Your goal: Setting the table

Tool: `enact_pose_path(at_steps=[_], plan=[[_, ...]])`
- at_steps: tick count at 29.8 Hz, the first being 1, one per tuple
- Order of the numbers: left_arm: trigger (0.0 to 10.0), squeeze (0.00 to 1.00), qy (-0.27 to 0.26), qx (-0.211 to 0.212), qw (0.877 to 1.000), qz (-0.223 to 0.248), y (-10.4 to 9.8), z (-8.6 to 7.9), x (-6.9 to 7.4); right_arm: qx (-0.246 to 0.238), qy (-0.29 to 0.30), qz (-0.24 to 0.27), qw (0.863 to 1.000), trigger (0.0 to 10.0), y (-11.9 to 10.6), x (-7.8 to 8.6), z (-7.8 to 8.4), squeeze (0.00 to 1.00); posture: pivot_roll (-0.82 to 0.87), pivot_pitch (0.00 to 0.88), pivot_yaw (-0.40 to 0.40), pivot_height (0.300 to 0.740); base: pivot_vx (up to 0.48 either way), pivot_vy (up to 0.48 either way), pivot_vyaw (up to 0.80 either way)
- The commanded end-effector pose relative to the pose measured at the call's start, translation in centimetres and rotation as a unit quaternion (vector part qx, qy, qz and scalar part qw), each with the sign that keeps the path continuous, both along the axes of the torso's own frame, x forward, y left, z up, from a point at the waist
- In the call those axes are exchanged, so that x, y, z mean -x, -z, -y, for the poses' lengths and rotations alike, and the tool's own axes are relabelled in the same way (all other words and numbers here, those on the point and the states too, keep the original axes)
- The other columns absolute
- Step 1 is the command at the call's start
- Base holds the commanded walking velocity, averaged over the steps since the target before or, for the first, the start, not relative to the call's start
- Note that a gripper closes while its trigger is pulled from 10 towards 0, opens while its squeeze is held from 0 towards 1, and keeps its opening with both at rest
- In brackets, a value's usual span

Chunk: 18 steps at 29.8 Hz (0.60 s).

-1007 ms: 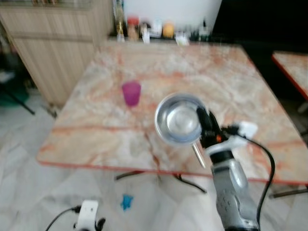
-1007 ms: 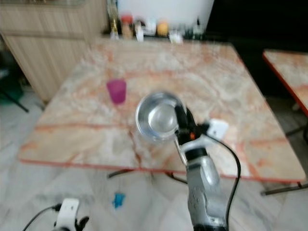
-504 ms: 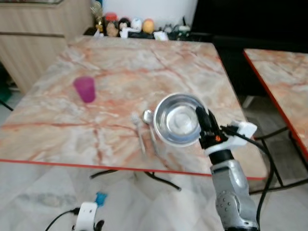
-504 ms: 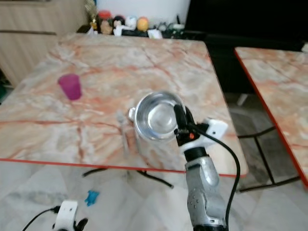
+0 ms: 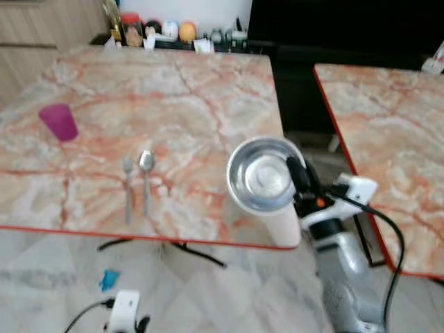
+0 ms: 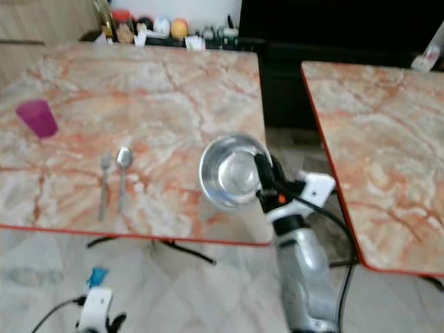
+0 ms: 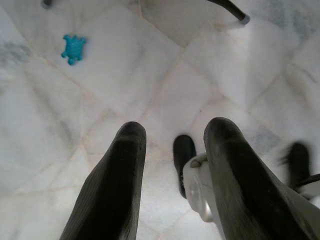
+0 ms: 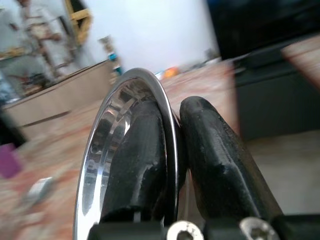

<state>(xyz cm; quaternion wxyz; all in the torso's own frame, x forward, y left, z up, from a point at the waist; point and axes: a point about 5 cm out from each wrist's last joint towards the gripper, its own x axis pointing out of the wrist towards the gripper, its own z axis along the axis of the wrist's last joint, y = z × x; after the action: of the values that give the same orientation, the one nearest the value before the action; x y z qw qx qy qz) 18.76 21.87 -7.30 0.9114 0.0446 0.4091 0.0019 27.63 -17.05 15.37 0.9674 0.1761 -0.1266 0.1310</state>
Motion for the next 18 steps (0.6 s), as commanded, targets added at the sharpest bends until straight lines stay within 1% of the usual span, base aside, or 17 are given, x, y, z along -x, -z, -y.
enact_pose_path(at_steps=[1,4,7,12,14,18], plan=[[10.0,0.0,0.009,0.007,1.0,-0.009,0.3,0.9,0.2,0.013,0.026,-0.007,1.0,10.0,0.2,0.8,1.7,0.0,-0.04,0.066,0.004,0.74,0.0,-0.48,0.0],[10.0,0.0,0.011,0.008,1.0,-0.009,0.3,1.0,0.2,0.016,0.035,-0.009,0.999,10.0,0.1,1.0,2.2,0.0,-0.04,0.063,0.008,0.74,0.0,-0.48,0.0],[10.0,0.0,0.012,0.009,1.0,-0.009,0.3,1.1,0.1,0.012,0.042,-0.01,0.999,10.0,0.2,1.1,2.1,0.0,-0.05,0.059,0.011,0.74,0.0,-0.48,0.0],[10.0,0.0,0.016,0.008,1.0,-0.008,0.2,1.0,-0.1,0.005,0.03,-0.01,0.999,10.0,0.1,1.0,1.1,0.0,-0.04,0.051,0.008,0.74,0.0,-0.48,0.0],[10.0,0.0,0.014,0.007,1.0,-0.007,0.2,0.9,-0.1,0.009,0.021,-0.01,1.0,10.0,0.1,1.0,0.7,0.0,-0.04,0.048,0.007,0.74,0.0,-0.48,0.0],[10.0,0.0,0.013,0.006,1.0,-0.008,0.2,0.8,-0.1,0.01,0.024,-0.009,1.0,10.0,0.0,0.8,0.8,0.0,-0.04,0.041,0.005,0.74,0.0,-0.48,0.0]])
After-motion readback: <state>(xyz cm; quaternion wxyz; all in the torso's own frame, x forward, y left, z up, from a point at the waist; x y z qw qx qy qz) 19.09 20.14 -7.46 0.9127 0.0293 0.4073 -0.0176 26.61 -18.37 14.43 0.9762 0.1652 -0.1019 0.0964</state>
